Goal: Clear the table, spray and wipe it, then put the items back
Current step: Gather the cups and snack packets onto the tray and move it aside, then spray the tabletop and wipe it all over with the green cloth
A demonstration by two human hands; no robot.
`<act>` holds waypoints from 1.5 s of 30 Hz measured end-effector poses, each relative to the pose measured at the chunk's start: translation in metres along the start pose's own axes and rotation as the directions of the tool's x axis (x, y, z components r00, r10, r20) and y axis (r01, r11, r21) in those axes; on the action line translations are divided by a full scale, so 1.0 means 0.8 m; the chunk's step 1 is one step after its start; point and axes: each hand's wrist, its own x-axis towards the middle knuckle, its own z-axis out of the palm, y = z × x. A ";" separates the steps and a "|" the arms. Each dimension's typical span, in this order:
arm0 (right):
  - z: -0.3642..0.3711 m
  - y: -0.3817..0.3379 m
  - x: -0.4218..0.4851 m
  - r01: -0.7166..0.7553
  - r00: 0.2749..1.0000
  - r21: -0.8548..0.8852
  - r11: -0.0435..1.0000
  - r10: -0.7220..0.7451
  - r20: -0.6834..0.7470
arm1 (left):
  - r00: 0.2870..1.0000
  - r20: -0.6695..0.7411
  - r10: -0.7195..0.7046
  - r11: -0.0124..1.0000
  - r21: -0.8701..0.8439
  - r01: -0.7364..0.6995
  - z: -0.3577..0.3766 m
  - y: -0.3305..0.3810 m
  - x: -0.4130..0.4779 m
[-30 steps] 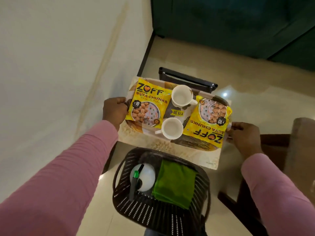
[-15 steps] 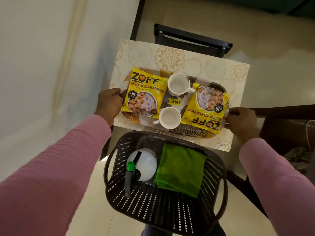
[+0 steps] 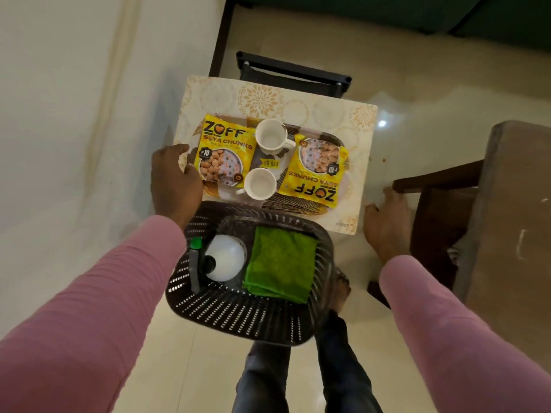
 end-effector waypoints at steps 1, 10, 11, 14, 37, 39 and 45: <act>-0.009 0.005 -0.008 0.017 1.000 0.012 1.000 -0.017 0.006 | 0.999 -0.016 0.040 0.999 0.004 -0.040 -0.005 0.009 -0.013; -0.106 0.053 -0.120 0.153 0.980 0.013 0.988 -0.153 0.130 | 0.966 0.088 0.244 0.963 0.093 -0.252 -0.019 0.108 -0.218; -0.121 0.057 -0.134 0.188 0.973 -0.006 0.982 -0.185 0.134 | 0.960 0.111 0.256 0.960 0.088 -0.266 -0.020 0.121 -0.248; -0.164 0.073 -0.177 0.304 0.944 -0.048 0.951 -0.295 0.147 | 0.935 0.186 0.302 0.943 0.084 -0.322 -0.025 0.154 -0.326; -0.315 0.319 -0.350 0.401 0.914 -0.180 0.898 -0.379 0.147 | 0.861 0.399 0.314 0.829 0.327 -0.454 0.006 0.199 -0.646; -0.314 0.323 -0.346 0.432 0.898 -0.186 0.882 -0.403 0.177 | 0.876 0.392 0.282 0.841 0.339 -0.422 0.010 0.197 -0.652; -0.306 0.291 -0.311 0.554 0.824 -0.221 0.803 -0.490 0.284 | 0.940 0.322 0.116 0.901 0.364 -0.235 0.004 0.187 -0.635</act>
